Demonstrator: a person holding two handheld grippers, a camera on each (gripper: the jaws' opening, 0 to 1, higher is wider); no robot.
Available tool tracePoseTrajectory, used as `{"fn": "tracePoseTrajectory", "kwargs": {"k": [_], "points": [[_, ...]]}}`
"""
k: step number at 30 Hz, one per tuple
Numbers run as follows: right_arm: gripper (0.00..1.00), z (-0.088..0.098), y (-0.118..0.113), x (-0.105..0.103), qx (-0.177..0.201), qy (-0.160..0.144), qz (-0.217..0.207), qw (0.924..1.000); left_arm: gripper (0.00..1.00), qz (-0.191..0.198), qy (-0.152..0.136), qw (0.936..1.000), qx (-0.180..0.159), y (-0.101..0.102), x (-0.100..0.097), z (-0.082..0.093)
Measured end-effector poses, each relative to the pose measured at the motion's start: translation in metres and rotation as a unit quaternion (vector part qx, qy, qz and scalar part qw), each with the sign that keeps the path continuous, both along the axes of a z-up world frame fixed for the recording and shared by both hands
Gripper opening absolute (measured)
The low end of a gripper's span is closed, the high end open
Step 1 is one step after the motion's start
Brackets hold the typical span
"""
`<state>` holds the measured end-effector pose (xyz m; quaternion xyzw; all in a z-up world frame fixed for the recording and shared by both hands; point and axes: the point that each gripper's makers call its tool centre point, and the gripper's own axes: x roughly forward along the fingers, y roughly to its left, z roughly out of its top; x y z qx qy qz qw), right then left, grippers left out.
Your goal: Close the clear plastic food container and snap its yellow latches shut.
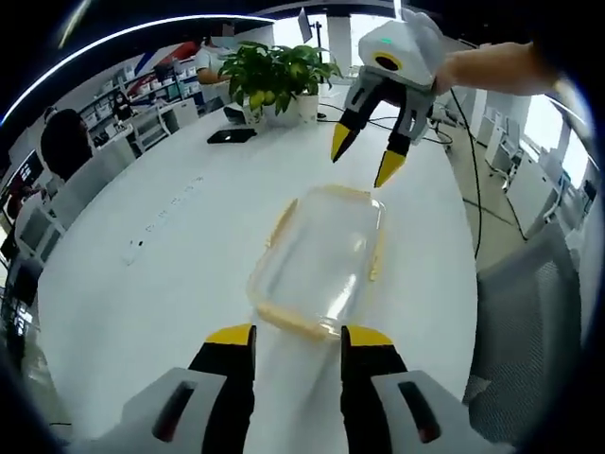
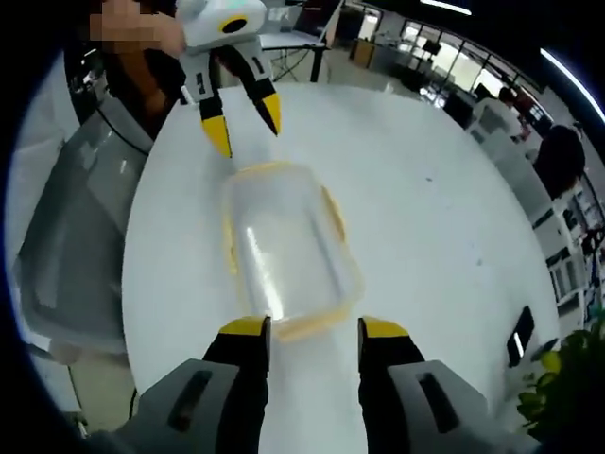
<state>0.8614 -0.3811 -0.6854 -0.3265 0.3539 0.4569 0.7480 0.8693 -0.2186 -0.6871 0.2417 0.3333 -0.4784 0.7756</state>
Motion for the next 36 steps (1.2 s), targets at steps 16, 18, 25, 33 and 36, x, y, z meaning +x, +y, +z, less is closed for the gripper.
{"fn": "tracePoseTrajectory", "kwargs": {"k": [16,18,25,33,36], "points": [[0.29,-0.006,-0.001,0.008,0.108,0.018,-0.165,0.9802,0.24,0.150,0.049,0.9851,-0.068,0.002,0.012,-0.002],[0.29,-0.007,-0.002,0.009,0.116,0.020,-0.179,0.9768,0.24,0.162,0.055,0.9827,-0.072,0.002,0.010,-0.005],[0.25,-0.015,-0.002,0.005,0.150,0.039,-0.231,0.9605,0.23,0.191,0.063,0.9759,-0.085,-0.004,0.006,-0.011],[0.25,-0.021,0.000,0.002,0.169,0.042,-0.256,0.9510,0.22,0.212,0.085,0.9677,-0.106,-0.009,0.002,-0.017],[0.25,-0.022,0.000,0.003,0.180,0.045,-0.271,0.9447,0.21,0.217,0.087,0.9666,-0.106,-0.009,0.002,-0.018]]}}
